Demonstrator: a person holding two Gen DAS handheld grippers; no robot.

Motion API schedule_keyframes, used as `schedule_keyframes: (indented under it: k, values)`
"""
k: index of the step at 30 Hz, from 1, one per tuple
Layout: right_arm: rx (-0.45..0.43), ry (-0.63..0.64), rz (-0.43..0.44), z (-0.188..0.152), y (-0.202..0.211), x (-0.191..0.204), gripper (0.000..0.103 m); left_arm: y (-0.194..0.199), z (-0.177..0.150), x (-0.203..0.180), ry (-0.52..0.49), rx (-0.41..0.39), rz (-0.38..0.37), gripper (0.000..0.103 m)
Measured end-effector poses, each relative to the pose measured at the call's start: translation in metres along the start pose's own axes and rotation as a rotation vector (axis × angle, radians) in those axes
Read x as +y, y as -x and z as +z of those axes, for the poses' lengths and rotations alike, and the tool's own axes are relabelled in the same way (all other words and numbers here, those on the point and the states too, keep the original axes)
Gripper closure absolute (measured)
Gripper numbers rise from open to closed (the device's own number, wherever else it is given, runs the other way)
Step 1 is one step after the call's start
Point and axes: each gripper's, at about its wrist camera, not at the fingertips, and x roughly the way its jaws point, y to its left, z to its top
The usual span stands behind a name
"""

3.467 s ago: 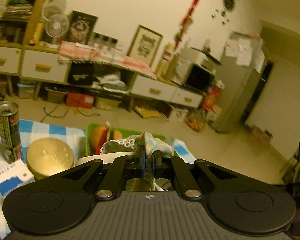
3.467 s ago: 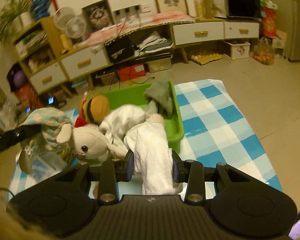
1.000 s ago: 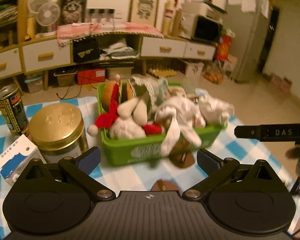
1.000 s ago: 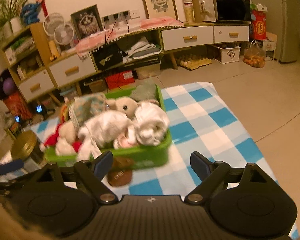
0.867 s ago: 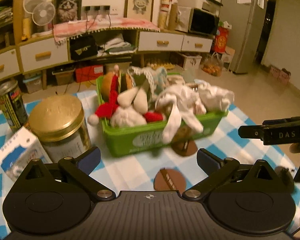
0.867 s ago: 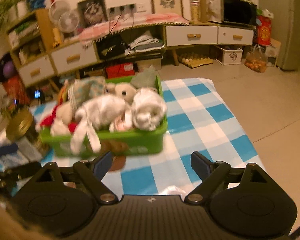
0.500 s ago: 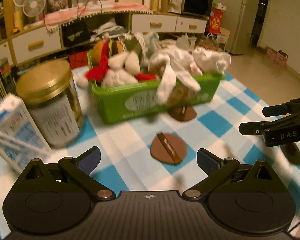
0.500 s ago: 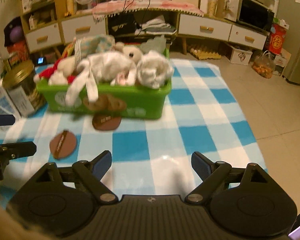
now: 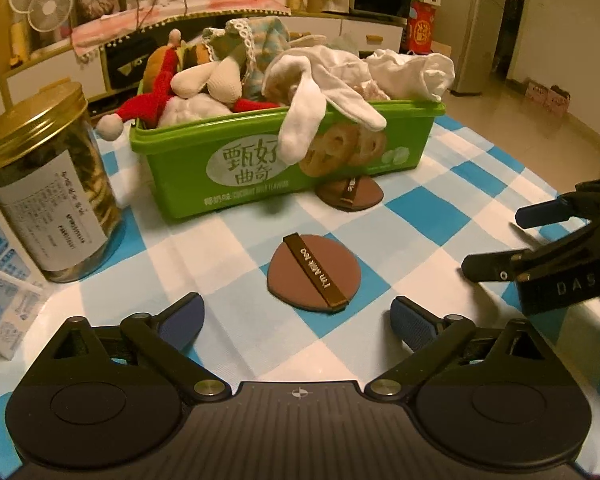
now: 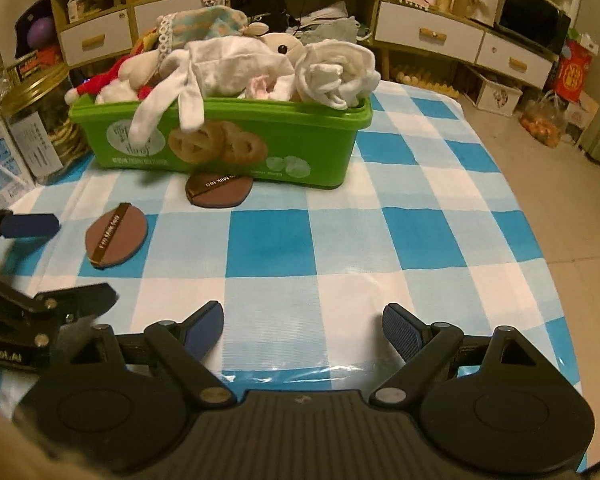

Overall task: Organize soft objects
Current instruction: 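Move left tool to round brown coaster and grasp it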

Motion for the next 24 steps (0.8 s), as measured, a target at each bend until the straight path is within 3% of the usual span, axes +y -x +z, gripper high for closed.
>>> schedule_keyframes:
  k: [8, 10, 17, 24]
  values:
    - [-0.025, -0.057, 0.027, -0.001, -0.01, -0.01, 0.033, -0.002, 0.008, 0.003, 0.029, -0.043, 0.011, 0.039]
    - [-0.032, -0.067, 0.026, 0.001, -0.012, -0.01, 0.033, -0.001, 0.009, 0.006, 0.037, -0.049, 0.021, 0.051]
    - [-0.051, -0.064, 0.035, 0.008, -0.018, 0.002, 0.033, 0.006, 0.009, 0.019, 0.067, -0.04, 0.015, 0.053]
    - [-0.072, -0.078, 0.029, 0.02, -0.028, 0.023, 0.033, 0.016, 0.002, 0.026, 0.027, -0.036, 0.034, 0.054]
